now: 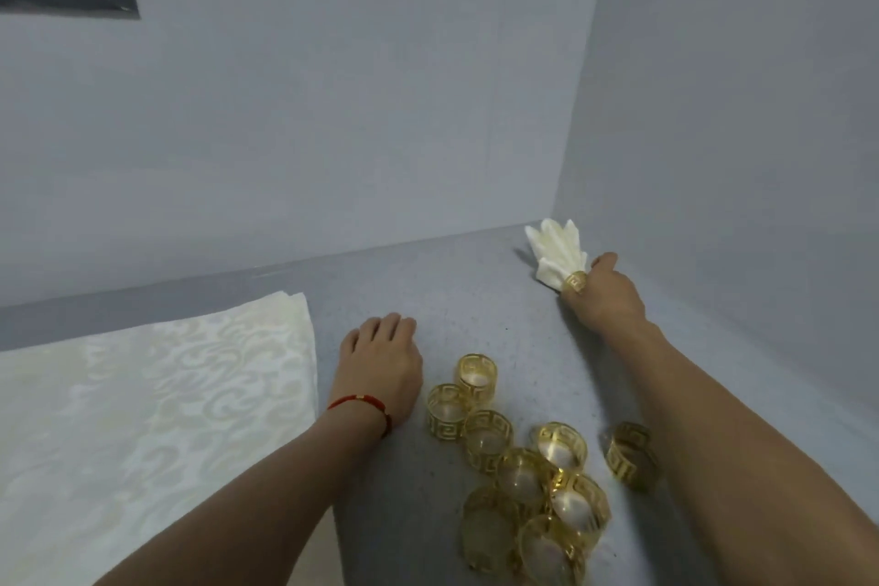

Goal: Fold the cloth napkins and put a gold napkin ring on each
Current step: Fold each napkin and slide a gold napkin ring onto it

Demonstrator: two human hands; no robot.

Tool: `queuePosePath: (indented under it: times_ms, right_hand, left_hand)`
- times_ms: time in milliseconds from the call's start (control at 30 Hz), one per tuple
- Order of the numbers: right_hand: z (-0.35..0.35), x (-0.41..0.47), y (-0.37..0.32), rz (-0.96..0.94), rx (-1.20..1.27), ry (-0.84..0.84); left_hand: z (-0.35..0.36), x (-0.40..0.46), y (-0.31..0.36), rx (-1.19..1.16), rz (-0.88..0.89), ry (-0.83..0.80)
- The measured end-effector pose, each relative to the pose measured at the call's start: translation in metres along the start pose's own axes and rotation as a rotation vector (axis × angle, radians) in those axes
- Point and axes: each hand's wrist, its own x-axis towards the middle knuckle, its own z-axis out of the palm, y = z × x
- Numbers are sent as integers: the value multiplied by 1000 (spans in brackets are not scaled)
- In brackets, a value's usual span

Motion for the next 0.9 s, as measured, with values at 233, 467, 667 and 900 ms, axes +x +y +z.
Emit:
queuePosePath:
  times_ms: [233, 467, 667, 900]
  right_hand:
    - [29, 79, -8, 42, -10, 96]
    - [29, 105, 0, 50, -110, 73]
    - [32, 93, 19, 16, -377, 193]
    - [39, 112, 6, 45, -247, 151]
  left_hand:
    - [-2, 0, 0, -6, -22, -34]
    - [-3, 1, 1, 6, -48, -60]
    - [-3, 0, 2, 17, -43, -58]
    - [-5, 1, 5, 6, -75, -85]
